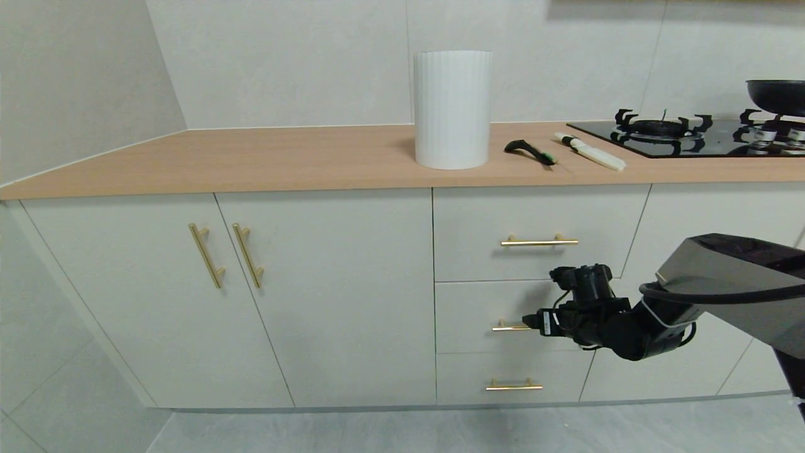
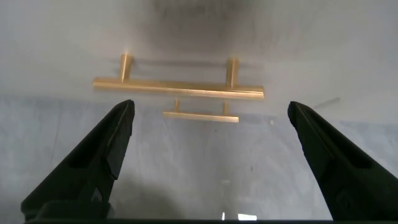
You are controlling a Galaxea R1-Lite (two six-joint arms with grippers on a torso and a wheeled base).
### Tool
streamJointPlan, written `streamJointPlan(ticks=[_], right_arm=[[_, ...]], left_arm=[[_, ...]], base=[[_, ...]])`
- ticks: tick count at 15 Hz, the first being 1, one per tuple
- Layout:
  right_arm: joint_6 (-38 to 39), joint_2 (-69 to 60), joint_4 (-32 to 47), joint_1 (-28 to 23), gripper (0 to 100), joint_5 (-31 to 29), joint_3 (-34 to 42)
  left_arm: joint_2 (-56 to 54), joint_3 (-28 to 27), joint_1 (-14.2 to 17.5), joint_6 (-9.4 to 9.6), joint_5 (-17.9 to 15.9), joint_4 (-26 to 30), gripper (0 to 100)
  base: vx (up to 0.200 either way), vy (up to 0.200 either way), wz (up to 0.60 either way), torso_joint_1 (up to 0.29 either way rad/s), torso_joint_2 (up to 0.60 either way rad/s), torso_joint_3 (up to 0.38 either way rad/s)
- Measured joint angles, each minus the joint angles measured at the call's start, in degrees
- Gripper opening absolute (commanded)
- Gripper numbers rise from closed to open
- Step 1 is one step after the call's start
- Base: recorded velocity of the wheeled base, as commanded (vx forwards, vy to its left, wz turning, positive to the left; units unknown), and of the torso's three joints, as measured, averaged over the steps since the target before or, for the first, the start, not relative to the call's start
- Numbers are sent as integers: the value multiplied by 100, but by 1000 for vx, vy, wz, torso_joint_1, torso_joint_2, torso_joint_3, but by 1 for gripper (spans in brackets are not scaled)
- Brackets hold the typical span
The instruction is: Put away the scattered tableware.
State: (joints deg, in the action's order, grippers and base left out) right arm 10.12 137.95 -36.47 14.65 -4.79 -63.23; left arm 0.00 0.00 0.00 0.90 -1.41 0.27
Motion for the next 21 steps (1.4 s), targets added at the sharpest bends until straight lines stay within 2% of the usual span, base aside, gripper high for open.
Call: streamJointPlan(ticks=[5,21], right_arm=[[-24,423,-707,69,100,-43,-30],[149,1053,-727,133,100,-547,-569]], left_arm=[[0,0,0,0,2,0,100],[0,0,0,0,0,0,100]], base=[[0,0,0,0,0,0],[0,0,0,0,0,0]])
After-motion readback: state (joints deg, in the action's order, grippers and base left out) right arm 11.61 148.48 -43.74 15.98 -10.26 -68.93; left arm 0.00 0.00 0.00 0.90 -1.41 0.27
